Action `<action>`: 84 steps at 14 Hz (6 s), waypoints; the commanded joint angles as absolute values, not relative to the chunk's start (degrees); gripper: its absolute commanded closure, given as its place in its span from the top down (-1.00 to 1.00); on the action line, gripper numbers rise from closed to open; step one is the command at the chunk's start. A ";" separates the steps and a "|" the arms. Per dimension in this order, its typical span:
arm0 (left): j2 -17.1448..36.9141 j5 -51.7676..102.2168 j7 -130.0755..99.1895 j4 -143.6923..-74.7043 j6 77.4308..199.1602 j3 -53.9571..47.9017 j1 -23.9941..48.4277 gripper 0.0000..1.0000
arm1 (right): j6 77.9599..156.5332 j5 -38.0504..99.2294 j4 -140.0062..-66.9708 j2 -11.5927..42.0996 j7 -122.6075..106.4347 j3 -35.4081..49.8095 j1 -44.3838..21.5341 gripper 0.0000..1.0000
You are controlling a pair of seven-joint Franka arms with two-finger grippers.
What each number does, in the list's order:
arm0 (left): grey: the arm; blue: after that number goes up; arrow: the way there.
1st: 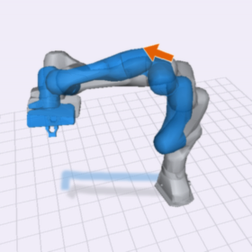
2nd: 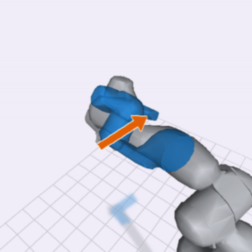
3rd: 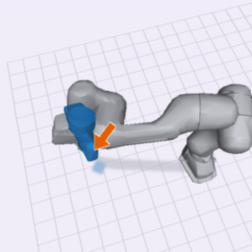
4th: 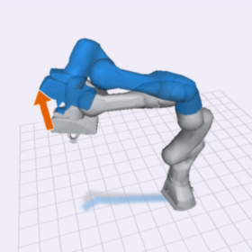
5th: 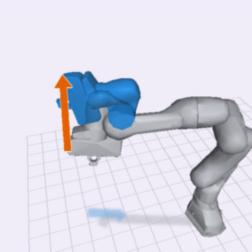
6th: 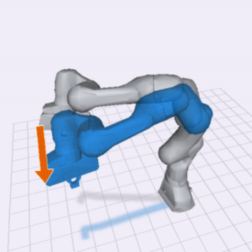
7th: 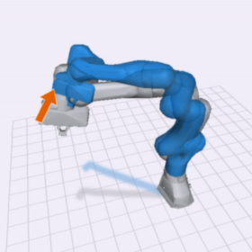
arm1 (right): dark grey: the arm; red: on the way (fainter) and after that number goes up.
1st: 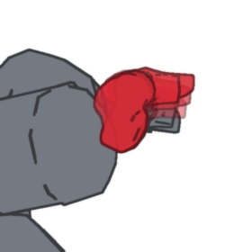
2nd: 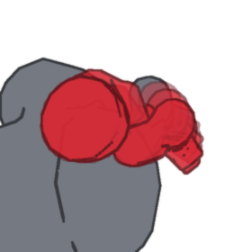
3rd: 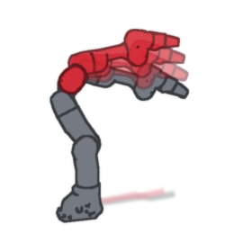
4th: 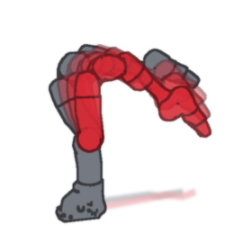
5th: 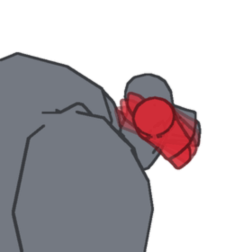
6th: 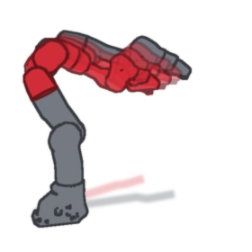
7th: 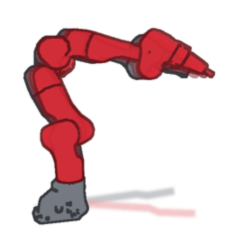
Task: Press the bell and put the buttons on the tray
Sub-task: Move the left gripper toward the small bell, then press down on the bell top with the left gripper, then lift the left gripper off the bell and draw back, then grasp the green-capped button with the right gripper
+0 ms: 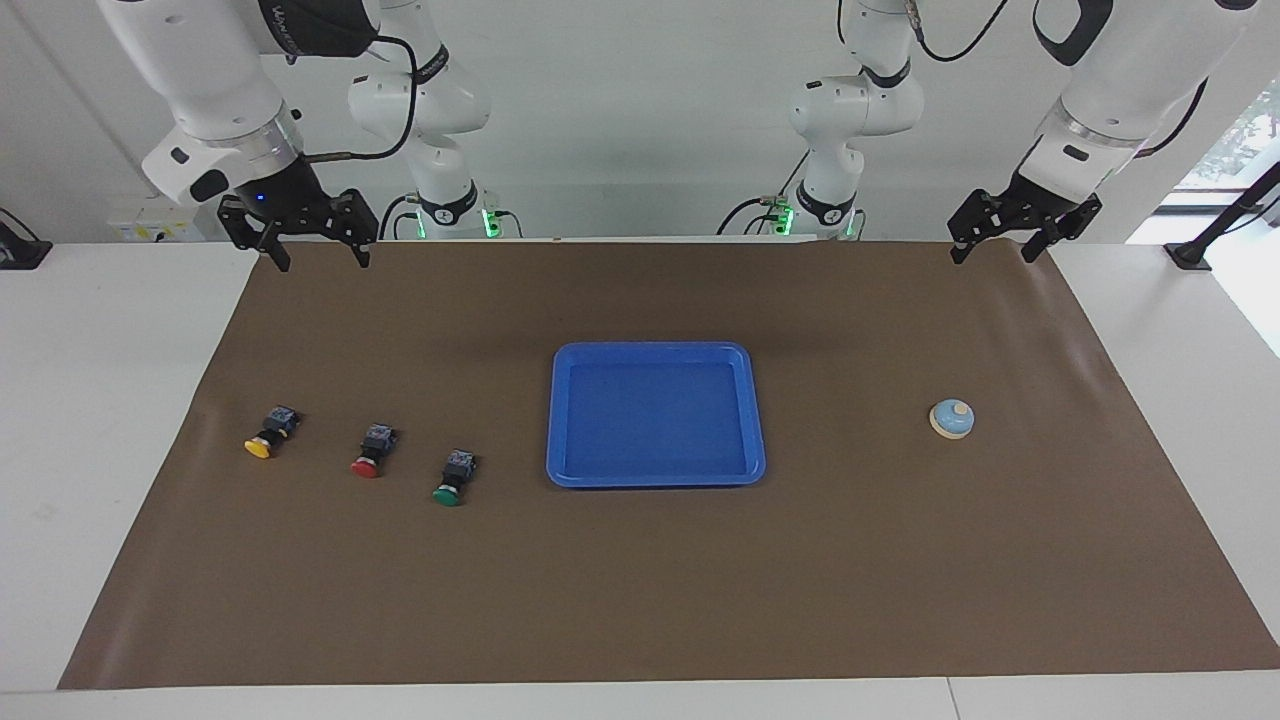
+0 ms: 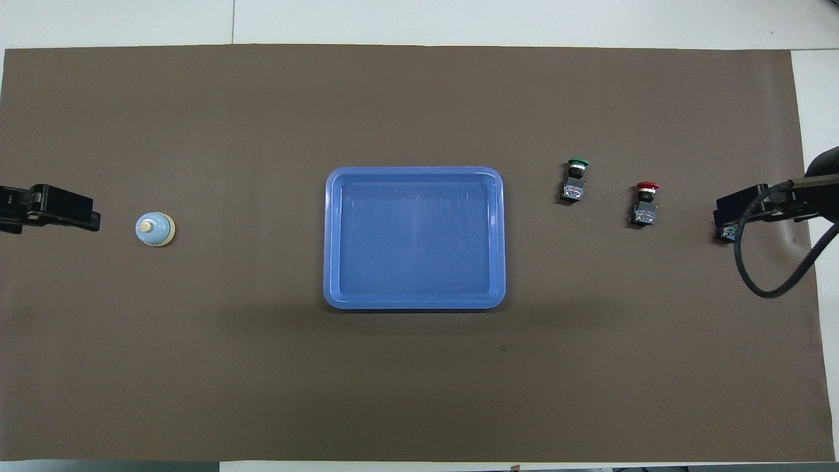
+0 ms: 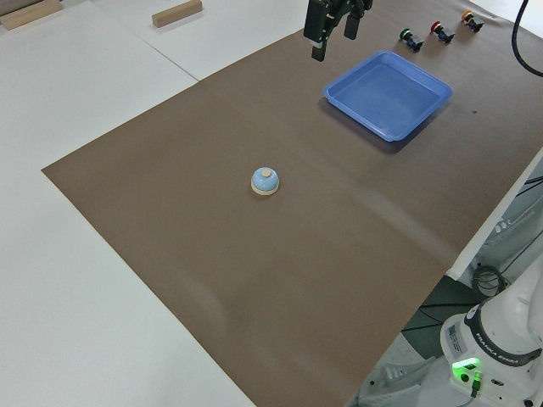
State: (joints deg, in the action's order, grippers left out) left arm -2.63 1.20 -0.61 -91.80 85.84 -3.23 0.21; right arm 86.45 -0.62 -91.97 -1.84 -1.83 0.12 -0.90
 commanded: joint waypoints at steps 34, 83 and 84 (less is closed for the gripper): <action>7.21 1.85 3.87 -113.45 119.52 -2.37 -7.56 -1.00 | 86.57 -0.53 -93.08 -2.90 -0.97 1.23 0.44 1.00; -2.28 1.93 0.70 -93.08 86.49 -4.66 -5.27 1.00 | 121.01 -1.67 -100.37 22.22 23.54 1.23 -9.32 1.00; -2.72 1.93 0.70 -93.08 86.31 -4.83 -5.27 1.00 | 121.55 -2.28 -100.37 22.93 24.51 1.23 -9.66 1.00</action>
